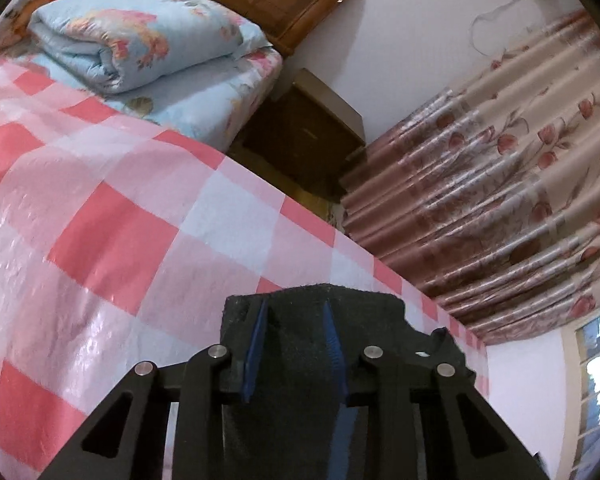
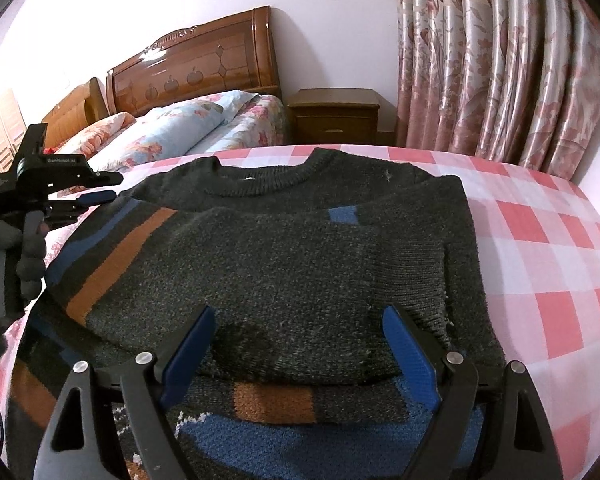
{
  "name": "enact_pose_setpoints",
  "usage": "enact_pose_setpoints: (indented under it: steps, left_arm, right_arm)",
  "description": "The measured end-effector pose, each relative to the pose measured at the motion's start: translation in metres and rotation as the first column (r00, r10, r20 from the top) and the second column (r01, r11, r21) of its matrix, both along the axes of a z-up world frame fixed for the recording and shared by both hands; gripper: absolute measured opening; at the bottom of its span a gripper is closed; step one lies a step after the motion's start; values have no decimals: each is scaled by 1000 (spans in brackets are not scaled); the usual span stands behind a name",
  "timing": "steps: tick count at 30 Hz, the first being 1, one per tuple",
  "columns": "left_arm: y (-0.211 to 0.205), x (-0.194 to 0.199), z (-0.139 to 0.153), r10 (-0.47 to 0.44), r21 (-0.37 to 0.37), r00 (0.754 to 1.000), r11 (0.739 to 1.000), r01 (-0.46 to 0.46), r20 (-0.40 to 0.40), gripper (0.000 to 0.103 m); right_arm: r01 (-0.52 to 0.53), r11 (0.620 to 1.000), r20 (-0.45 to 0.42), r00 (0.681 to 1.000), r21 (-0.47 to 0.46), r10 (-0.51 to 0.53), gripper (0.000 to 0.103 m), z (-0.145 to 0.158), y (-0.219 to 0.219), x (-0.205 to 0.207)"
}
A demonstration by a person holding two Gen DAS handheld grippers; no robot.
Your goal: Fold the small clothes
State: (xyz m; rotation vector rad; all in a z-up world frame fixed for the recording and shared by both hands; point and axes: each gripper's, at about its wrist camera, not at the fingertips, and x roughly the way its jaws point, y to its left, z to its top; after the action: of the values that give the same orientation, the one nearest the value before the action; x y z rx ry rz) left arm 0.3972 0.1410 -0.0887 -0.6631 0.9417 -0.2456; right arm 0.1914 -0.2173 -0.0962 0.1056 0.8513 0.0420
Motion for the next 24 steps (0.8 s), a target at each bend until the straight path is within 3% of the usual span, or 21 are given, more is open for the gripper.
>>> enact_pose_setpoints:
  steps: [3, 7, 10, 12, 13, 16, 18, 21, 24]
  left_arm:
    - [-6, -31, 19, -20, 0, 997, 1000, 20, 77, 29]
    - [-50, -85, 38, -127, 116, 977, 987, 108, 172, 34]
    - [-92, -120, 34, -243, 309, 952, 934, 178, 187, 34]
    - [-112, -128, 17, -291, 394, 946, 894, 214, 145, 34]
    - [-114, -132, 11, -292, 420, 942, 885, 201, 166, 35]
    - [-113, -136, 12, -302, 417, 936, 886, 204, 183, 38]
    - [-109, -137, 10, -298, 396, 936, 895, 206, 187, 38]
    - [-102, -137, 9, -289, 360, 937, 910, 206, 194, 39]
    - [-104, -138, 11, -291, 376, 937, 904, 204, 192, 39]
  right_arm:
    - [1, 1000, 1, 1000, 2, -1, 103, 0, 0, 0]
    - [7, 1000, 14, 1000, 28, -8, 103, 1, -3, -2]
    - [23, 998, 31, 999, 62, -25, 103, 3, -9, -5]
    - [35, 997, 40, 998, 69, -38, 103, 4, -11, -7]
    - [39, 997, 45, 998, 72, -43, 103, 5, -11, -7]
    - [52, 991, 87, 994, 120, -63, 103, 9, -20, -15]
    - [39, 975, 130, 989, 219, -69, 103, 13, -33, -22]
    - [0, 919, 174, 982, 393, -74, 103, 17, -61, -26]
    - [39, 909, 179, 976, 415, -123, 103, 30, -84, -16]
